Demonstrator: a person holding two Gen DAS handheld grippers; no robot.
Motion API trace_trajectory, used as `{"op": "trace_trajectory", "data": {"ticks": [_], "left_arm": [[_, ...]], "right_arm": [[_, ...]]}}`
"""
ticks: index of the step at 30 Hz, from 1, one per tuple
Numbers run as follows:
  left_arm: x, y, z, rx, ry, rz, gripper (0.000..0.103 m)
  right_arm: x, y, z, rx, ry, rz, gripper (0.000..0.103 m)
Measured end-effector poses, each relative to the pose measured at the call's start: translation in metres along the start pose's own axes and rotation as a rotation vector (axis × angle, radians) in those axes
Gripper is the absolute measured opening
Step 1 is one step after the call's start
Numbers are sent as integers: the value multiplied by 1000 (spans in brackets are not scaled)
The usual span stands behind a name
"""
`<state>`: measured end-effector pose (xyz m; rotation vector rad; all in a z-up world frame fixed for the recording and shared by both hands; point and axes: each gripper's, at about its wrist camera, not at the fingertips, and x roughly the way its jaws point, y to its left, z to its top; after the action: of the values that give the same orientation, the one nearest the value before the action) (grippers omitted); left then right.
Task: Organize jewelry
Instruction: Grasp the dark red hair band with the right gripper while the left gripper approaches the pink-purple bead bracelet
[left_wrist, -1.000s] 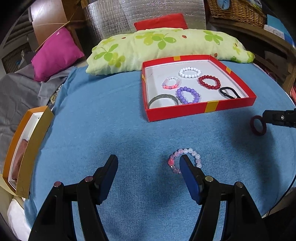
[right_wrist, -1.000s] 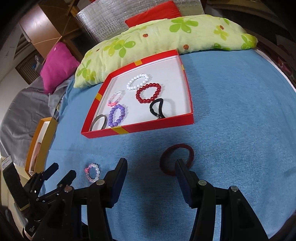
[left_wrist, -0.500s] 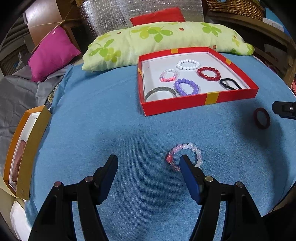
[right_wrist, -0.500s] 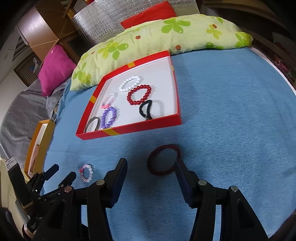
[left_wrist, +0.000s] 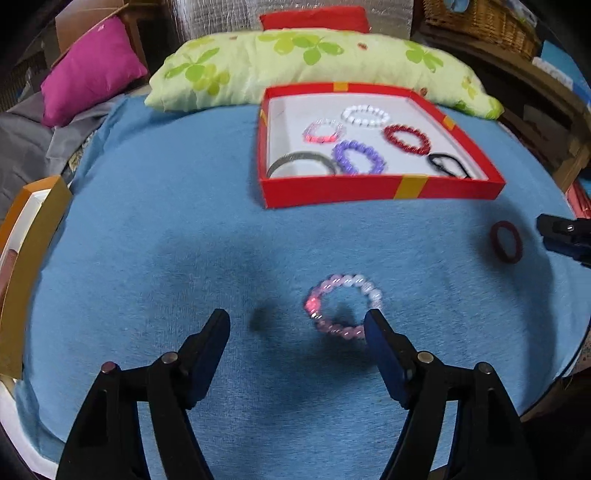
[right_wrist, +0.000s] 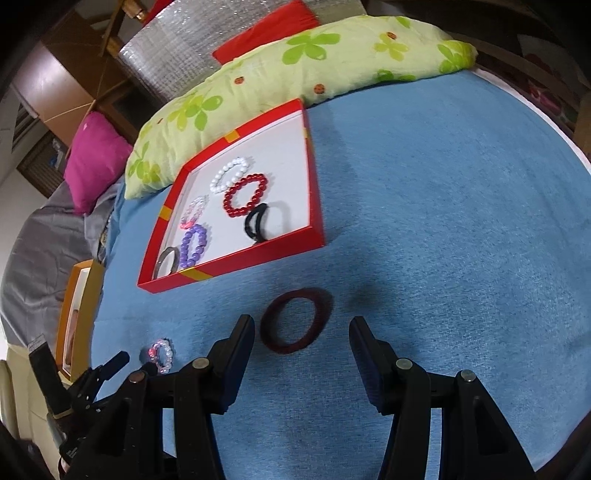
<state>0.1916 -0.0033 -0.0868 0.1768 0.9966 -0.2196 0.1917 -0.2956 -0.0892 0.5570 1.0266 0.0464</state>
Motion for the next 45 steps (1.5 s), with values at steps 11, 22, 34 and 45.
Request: {"op": "trace_trajectory", "data": {"ticks": [11,22,34,45], "left_arm": [[13,0,-3,21,38,23,84],[20,8,-4,-73,72,-62,84],[29,3,-5,-39,67,-10,93],[35,9,-6,-80,85,-9,103]], "right_arm": [[14,1,1,-26,-20,-36,37],[29,-1,-1,-50,2,-65,16],[33,16,-12,-136,35,-52,17],[43,21,-13,-156,15,-111,18]]}}
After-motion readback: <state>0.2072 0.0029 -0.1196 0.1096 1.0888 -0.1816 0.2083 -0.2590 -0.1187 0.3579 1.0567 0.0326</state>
